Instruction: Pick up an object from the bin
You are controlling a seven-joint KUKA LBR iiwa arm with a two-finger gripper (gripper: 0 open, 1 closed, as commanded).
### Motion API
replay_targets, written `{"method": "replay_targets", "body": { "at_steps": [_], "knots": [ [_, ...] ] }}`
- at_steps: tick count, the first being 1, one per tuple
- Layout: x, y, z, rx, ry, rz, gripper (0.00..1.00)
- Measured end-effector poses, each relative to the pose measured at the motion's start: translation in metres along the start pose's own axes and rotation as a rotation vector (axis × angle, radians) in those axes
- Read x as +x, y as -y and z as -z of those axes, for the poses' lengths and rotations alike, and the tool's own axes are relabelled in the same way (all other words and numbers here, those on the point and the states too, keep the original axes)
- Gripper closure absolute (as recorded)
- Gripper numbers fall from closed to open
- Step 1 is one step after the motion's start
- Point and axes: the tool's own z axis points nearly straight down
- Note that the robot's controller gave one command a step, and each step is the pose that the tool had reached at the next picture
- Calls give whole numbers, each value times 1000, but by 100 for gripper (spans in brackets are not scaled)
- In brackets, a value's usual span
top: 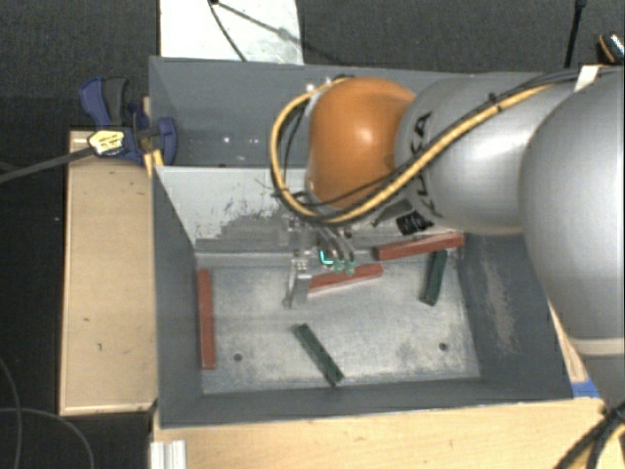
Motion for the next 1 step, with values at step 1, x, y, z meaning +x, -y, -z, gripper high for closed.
{"method": "replay_targets", "body": {
  "at_steps": [1],
  "knots": [
    [4,53,-83,2,2,-21,0]
  ]
}}
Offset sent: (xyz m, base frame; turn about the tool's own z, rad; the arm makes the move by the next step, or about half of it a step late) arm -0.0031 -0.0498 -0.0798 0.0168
